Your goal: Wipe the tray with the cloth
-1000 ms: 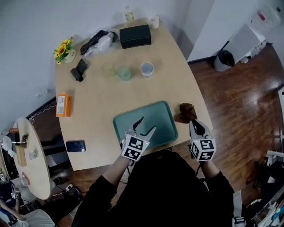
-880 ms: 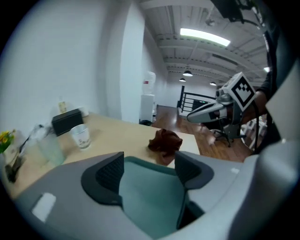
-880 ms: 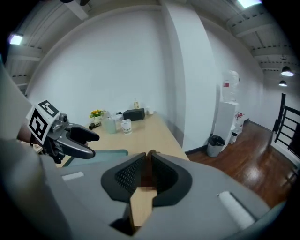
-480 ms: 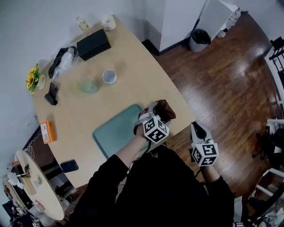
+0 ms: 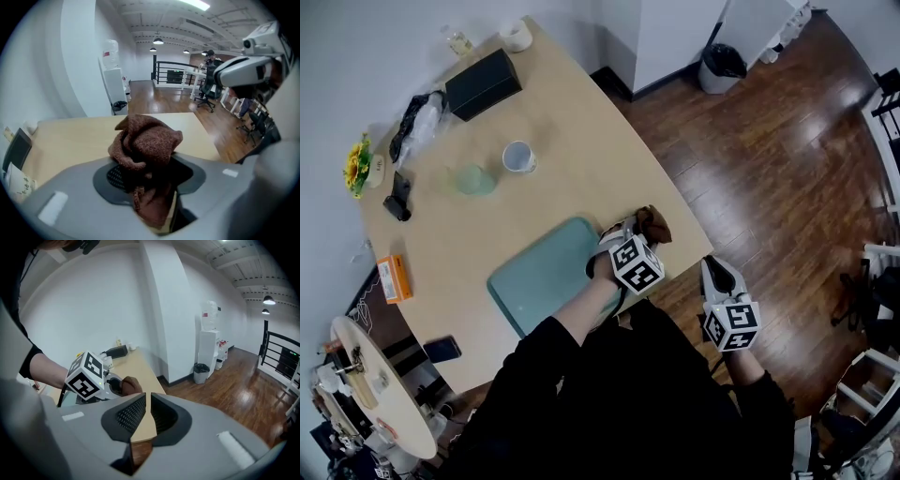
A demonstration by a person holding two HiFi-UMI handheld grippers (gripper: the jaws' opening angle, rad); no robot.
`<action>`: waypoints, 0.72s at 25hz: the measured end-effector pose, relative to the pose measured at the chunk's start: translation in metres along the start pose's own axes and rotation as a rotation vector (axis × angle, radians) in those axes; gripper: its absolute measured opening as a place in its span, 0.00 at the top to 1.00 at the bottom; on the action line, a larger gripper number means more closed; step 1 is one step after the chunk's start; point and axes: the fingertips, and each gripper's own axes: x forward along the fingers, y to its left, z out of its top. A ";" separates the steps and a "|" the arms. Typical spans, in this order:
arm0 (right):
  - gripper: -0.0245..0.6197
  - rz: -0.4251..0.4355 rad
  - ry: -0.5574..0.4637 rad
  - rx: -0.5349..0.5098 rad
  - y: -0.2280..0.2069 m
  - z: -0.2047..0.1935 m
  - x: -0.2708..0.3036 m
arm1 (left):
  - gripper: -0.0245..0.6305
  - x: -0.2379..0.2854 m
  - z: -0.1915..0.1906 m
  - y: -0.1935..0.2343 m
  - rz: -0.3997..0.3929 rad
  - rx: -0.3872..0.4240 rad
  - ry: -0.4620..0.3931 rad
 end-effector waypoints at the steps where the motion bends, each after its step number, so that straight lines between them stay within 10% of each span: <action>1: 0.91 0.010 0.001 -0.006 0.002 0.002 0.003 | 0.72 -0.001 0.000 -0.003 0.008 0.020 0.007; 7: 0.91 0.103 0.027 -0.080 0.030 0.011 0.028 | 0.80 -0.055 0.001 -0.002 0.037 -0.062 -0.094; 14: 0.84 0.393 0.283 -0.278 0.152 -0.047 0.103 | 0.80 -0.147 -0.097 0.057 0.224 -0.318 -0.100; 18: 0.75 0.350 0.418 -0.485 0.179 -0.090 0.130 | 0.79 -0.147 -0.124 0.069 0.218 -0.356 -0.056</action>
